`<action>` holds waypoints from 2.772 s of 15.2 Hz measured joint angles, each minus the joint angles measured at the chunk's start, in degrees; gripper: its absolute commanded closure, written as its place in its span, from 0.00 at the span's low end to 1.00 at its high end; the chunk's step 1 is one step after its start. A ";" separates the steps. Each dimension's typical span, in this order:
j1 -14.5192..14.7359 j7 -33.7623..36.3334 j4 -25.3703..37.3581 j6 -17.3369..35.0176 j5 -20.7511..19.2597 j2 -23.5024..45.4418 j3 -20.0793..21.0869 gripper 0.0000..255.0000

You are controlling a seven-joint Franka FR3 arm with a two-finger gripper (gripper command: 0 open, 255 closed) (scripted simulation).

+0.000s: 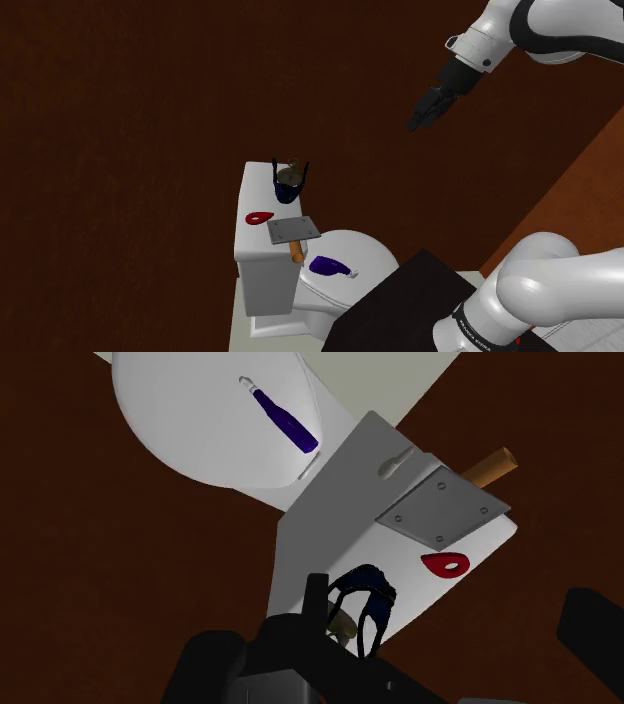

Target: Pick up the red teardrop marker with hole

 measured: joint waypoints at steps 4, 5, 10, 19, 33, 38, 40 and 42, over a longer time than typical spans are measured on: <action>1.04 -2.27 0.26 2.36 0.05 3.94 -0.17 0.00; 1.53 -3.13 0.84 3.12 0.12 5.84 -0.11 0.00; 3.83 -8.38 3.83 7.82 0.36 16.69 -0.21 0.00; 7.18 -17.44 12.50 13.02 0.62 36.19 0.57 0.00; 11.61 -27.28 32.65 13.78 -2.18 65.61 4.64 0.00; 13.64 -30.18 40.91 13.02 -4.26 76.18 6.00 0.00; 14.78 -31.06 44.88 12.35 -5.21 80.68 6.51 0.00; 15.77 -32.29 50.73 10.45 -6.19 85.87 6.87 0.00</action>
